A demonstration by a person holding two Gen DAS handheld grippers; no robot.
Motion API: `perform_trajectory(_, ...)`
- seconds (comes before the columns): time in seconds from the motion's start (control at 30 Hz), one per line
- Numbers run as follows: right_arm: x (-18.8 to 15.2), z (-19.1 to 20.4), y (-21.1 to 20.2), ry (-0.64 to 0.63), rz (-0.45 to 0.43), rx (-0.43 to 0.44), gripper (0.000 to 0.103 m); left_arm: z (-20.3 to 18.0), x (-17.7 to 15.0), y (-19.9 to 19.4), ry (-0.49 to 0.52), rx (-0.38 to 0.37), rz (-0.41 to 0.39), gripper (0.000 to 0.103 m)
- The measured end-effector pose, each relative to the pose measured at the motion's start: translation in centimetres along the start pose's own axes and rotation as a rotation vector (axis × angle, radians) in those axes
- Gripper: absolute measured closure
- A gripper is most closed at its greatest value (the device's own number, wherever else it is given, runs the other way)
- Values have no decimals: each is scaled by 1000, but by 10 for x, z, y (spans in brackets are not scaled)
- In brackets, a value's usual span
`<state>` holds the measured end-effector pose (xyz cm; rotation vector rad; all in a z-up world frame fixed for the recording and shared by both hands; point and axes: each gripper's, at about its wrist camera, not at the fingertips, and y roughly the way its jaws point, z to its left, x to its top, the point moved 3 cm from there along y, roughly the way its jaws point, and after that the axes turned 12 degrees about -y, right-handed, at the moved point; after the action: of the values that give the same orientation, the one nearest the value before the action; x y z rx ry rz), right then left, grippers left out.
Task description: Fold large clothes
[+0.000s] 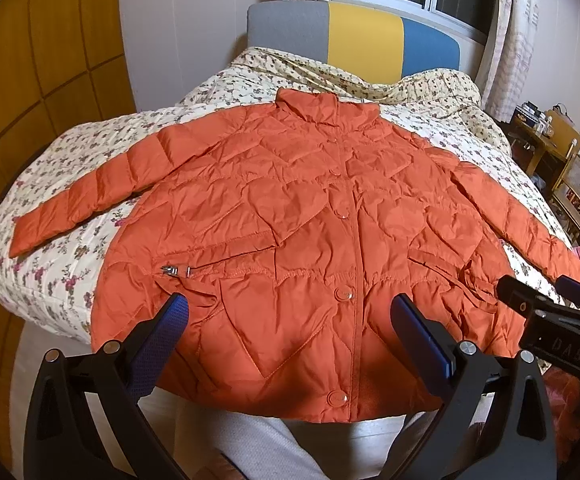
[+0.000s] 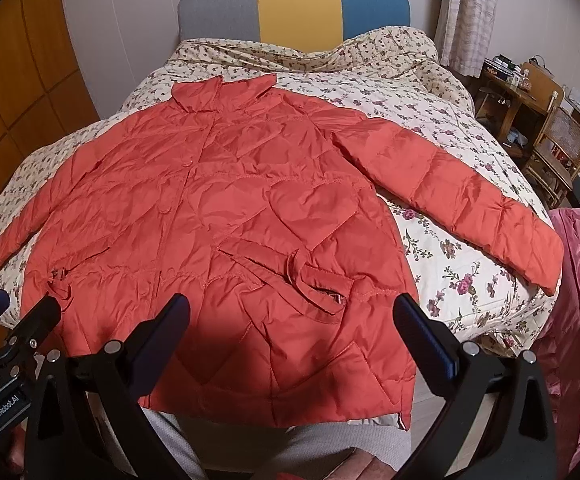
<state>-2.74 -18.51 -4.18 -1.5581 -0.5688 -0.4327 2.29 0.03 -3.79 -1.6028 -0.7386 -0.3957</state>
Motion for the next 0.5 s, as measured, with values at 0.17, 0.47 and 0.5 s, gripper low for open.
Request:
perform_trajectory(0.17, 3, -15, 10, 17, -20, -12, 2, 3, 0, 11, 4, -62, 52, 3)
perform_trajectory(0.47, 3, -85, 66, 199, -78, 200, 2, 37, 10, 51, -73, -66, 82, 3)
perform_trajectory(0.5, 1, -93, 74, 222, -63, 208, 2, 43, 13, 58, -96, -79, 101, 3)
